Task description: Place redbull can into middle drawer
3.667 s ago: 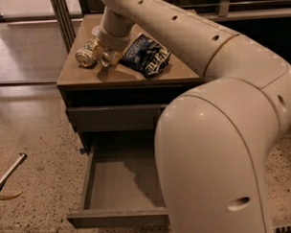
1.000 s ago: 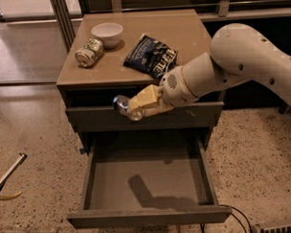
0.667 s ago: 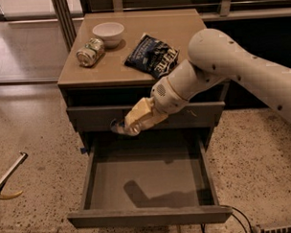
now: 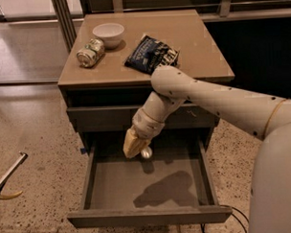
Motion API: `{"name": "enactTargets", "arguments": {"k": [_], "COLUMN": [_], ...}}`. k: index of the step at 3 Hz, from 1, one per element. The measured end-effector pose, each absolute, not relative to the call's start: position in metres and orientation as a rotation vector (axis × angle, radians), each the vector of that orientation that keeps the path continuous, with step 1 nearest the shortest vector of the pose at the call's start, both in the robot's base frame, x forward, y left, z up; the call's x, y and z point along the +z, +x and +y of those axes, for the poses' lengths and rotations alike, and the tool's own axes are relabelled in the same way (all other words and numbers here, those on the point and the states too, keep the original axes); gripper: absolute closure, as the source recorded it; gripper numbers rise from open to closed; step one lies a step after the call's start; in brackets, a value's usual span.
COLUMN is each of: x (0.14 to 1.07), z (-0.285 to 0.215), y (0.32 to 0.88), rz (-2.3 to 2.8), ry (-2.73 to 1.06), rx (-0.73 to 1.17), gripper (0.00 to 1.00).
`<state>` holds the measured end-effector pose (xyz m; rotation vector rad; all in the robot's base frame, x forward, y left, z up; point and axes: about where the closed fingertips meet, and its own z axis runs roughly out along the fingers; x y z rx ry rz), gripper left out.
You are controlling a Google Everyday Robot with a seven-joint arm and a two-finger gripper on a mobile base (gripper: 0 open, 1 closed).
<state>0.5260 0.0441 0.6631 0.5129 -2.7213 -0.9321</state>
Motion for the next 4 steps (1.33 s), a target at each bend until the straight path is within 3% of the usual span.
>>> {"name": "enactTargets", "arguments": {"k": [1, 2, 4], "x": [0.619, 0.596, 0.581], "z": [0.063, 0.072, 0.078], "y": [0.531, 0.536, 0.541], "rz": [-2.697, -2.697, -2.728], "ry": [0.426, 0.358, 0.277], "rx": [-0.892, -0.872, -0.884], "gripper": [1.0, 0.81, 0.35]}}
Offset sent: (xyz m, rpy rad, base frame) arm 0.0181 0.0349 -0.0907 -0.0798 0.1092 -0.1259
